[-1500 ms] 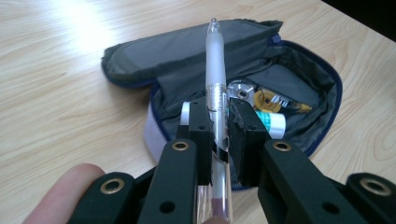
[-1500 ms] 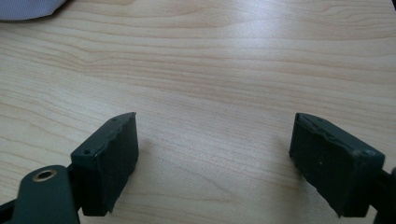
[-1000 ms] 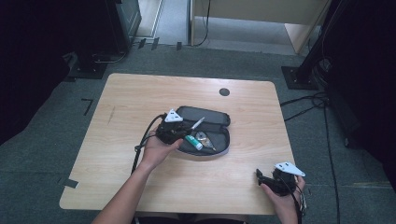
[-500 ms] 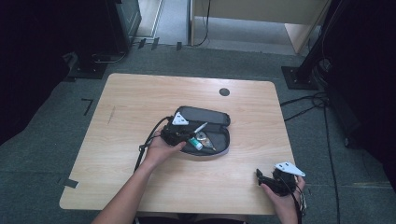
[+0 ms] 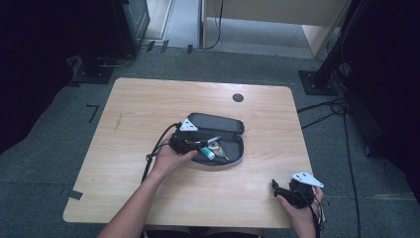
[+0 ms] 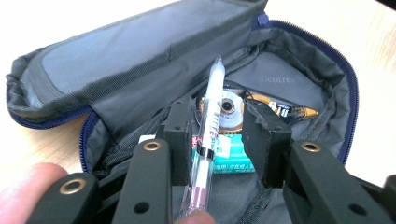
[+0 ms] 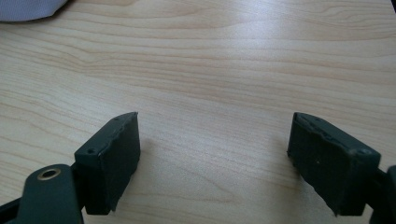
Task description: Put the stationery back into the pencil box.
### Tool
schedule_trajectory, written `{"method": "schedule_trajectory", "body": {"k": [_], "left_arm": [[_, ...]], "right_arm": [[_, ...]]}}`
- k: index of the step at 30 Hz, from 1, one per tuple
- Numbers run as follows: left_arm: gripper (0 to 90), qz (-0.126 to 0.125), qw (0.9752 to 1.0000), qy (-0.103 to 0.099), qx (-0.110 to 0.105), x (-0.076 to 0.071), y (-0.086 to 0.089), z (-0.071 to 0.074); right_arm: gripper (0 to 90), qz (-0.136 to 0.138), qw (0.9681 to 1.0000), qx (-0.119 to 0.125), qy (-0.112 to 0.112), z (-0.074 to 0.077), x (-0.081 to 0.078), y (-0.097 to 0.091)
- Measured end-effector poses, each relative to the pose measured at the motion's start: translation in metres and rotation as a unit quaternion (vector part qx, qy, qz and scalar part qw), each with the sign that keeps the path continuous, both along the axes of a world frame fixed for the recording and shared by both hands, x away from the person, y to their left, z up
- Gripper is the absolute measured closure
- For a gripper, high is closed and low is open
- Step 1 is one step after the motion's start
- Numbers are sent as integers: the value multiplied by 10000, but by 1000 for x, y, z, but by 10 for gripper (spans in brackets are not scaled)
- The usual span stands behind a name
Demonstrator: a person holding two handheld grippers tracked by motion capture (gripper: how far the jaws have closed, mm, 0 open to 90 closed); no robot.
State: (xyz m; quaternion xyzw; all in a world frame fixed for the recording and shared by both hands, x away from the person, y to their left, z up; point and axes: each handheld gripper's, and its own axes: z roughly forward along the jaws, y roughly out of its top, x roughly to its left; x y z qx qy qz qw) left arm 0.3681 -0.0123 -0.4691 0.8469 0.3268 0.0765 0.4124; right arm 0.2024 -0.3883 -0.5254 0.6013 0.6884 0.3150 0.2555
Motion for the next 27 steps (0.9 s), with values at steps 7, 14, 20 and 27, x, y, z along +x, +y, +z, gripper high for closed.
{"method": "schedule_trajectory", "body": {"k": [7, 14, 20, 27], "left_arm": [[534, 452, 9988, -145, -118, -5, 12, 9], [381, 787, 9969, 11, -82, -13, 28, 17], [170, 1004, 9949, 45, 22, -21, 41, 21], [64, 1160, 9932, -14, 63, -31, 55, 25]], "right_arm": [[167, 0, 10000, -2, -1, 0, 0, 0], [168, -10, 10000, 11, 12, 0, 0, 0], [165, 3, 10000, 5, 11, 0, 0, 0], [157, 25, 10000, 4, 27, 0, 0, 1]]}}
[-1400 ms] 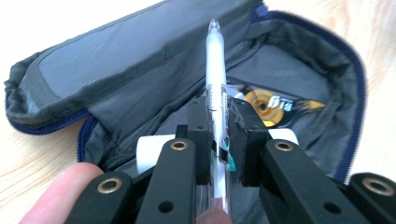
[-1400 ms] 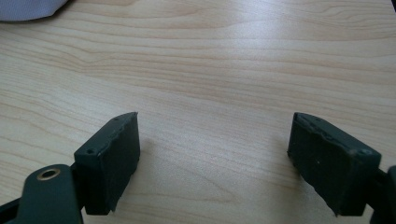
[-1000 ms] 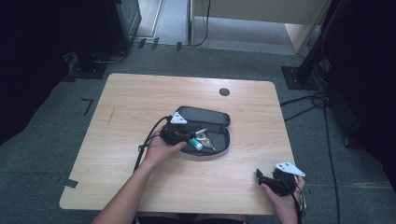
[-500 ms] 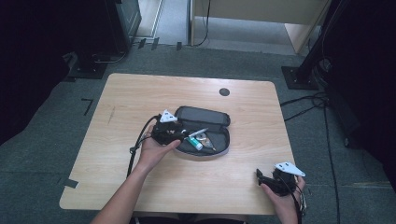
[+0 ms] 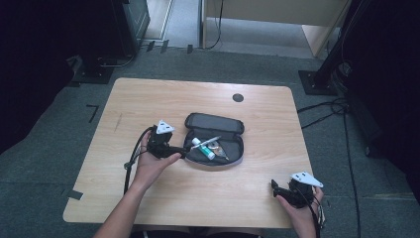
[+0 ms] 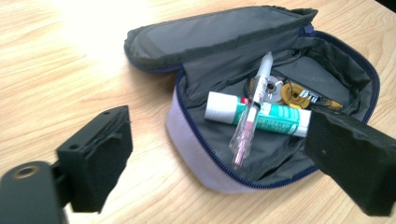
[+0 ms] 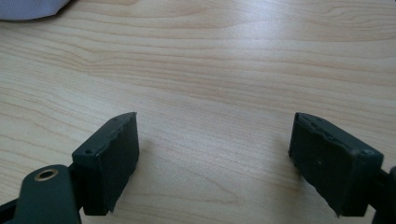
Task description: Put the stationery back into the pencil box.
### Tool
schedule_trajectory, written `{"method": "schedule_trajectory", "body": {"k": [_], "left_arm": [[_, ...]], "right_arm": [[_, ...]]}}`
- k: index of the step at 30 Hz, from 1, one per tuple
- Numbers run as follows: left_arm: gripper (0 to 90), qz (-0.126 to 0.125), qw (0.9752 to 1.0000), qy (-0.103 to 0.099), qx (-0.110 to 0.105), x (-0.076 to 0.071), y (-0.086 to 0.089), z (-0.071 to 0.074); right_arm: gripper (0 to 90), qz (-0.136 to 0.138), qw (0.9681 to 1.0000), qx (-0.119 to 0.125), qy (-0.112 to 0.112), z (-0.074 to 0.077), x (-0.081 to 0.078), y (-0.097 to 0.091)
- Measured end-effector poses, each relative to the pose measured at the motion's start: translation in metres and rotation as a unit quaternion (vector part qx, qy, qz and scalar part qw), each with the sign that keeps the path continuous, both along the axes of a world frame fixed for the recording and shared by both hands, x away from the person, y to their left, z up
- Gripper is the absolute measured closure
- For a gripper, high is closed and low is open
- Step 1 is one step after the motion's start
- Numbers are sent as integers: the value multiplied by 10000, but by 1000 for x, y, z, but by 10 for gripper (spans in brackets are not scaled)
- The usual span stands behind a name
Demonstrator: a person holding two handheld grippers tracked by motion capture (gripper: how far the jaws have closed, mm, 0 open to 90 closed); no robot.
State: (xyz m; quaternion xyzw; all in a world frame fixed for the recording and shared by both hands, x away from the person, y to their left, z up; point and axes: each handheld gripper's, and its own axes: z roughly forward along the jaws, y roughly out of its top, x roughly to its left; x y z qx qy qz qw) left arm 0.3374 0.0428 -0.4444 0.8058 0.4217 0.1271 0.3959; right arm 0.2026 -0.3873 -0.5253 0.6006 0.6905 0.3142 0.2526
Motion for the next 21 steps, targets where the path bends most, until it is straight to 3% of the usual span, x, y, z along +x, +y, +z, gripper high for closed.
{"method": "schedule_trajectory", "body": {"k": [4, 13, 21], "left_arm": [[0, 226, 9997, 3, 40, -6, 10, -1], [0, 424, 9991, -87, -9, -23, 30, -4], [0, 634, 9979, -11, -87, -37, 50, -12]], "right_arm": [[128, 21, 10000, 6, 27, 0, 0, 0], [11, 211, 9996, -23, 168, -1, 3, 2], [0, 202, 9996, -36, 187, -1, 3, 2]]}}
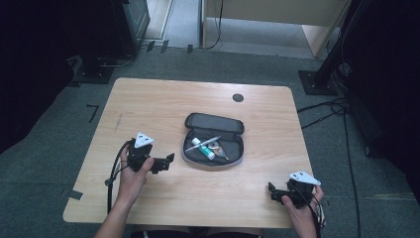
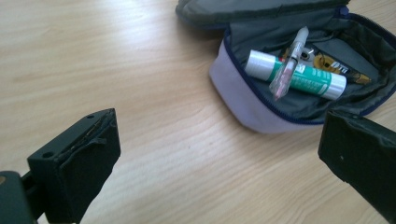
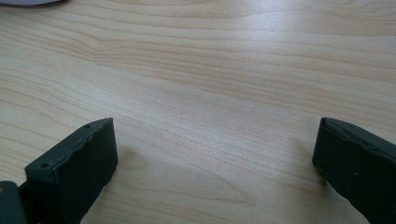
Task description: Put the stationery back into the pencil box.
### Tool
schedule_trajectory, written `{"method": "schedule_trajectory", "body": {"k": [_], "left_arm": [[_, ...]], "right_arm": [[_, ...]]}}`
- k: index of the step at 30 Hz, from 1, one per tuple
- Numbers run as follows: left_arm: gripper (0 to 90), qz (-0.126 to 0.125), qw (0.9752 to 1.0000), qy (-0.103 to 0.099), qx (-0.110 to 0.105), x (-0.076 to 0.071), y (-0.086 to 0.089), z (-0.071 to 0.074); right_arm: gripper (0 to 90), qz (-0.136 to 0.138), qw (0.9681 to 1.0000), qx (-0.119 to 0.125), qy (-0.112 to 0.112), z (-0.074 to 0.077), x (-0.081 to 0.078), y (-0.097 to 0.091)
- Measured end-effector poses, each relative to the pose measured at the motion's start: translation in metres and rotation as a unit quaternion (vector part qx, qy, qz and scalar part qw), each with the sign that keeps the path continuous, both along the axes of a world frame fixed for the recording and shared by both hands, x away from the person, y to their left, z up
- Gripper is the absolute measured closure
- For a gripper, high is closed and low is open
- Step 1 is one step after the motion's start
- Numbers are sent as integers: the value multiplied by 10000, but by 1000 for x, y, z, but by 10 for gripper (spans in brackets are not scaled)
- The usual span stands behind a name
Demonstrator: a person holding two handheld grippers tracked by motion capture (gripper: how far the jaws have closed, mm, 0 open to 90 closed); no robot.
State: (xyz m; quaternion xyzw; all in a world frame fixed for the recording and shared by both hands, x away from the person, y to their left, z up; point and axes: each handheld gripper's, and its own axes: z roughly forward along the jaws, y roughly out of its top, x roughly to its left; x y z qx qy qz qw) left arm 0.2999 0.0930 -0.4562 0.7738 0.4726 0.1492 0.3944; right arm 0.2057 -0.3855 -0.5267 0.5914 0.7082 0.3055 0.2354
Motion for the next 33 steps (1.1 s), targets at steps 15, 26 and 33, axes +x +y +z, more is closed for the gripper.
{"method": "schedule_trajectory", "body": {"k": [15, 26, 33], "left_arm": [[0, 408, 9990, 155, 134, -21, 42, -19], [0, 703, 9970, 249, 214, -35, 75, -33], [0, 884, 9953, 271, 283, -41, 94, -37]], "right_arm": [[0, -26, 10000, -11, 3, 0, 0, 0], [0, -29, 10000, -11, 6, 0, 0, 0], [0, -30, 10000, -12, 2, 0, 0, 0]]}}
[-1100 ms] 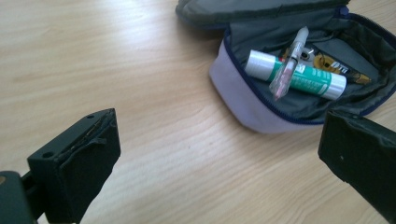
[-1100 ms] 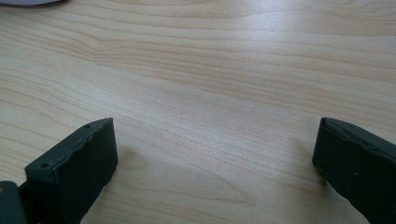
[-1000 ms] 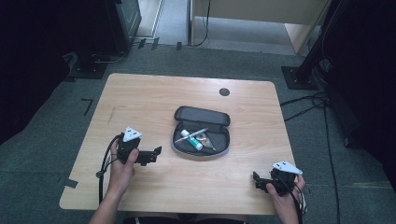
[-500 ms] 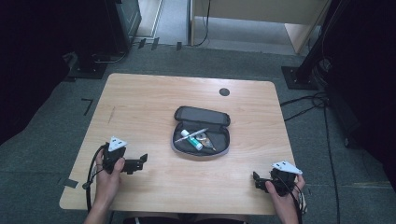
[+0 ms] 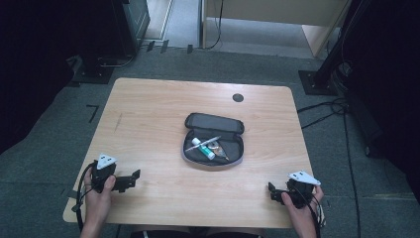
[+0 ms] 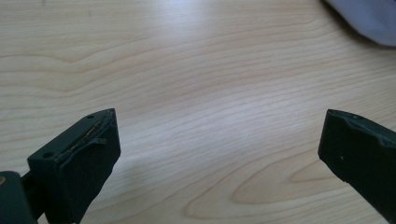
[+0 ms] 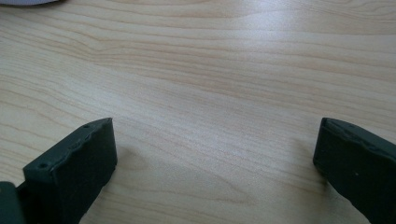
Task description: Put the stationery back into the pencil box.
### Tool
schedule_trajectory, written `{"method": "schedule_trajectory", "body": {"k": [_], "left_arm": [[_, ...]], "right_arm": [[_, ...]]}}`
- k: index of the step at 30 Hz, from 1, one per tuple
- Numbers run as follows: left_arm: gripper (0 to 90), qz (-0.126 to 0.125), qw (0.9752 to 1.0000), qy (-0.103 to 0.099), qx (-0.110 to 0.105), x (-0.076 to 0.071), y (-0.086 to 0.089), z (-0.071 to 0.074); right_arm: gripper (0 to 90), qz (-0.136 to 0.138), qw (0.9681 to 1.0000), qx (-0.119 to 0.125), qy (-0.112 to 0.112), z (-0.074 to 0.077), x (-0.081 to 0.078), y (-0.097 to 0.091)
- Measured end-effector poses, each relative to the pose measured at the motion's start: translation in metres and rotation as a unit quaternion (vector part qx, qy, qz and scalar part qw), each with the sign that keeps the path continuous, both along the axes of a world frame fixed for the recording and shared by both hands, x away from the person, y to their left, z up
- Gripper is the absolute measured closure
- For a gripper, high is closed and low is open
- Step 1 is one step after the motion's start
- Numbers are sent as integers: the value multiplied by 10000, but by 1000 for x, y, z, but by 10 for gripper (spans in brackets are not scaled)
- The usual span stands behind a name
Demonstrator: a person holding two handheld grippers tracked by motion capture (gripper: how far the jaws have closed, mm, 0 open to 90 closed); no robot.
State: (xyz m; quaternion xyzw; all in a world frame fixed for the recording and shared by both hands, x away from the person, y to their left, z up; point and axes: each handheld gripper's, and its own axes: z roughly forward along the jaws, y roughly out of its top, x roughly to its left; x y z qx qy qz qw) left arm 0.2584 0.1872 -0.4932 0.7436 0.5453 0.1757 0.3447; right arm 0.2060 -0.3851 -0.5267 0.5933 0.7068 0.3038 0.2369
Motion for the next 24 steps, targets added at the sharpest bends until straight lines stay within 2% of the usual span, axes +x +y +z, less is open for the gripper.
{"method": "schedule_trajectory", "body": {"k": [7, 18, 22, 24], "left_arm": [[0, 217, 9996, 105, 173, -8, 18, -11], [0, 443, 9966, 165, 672, -12, 41, -20], [0, 481, 9967, 170, 635, -13, 46, -22], [0, 462, 9962, 149, 722, -13, 44, -23]], "right_arm": [[0, 4, 10000, -4, 0, 0, 0, 0], [0, -1, 10000, -3, 5, 0, 0, 0], [0, -2, 10000, -3, 3, 0, 0, 0], [0, 2, 10000, -6, 3, 0, 0, 0]]}}
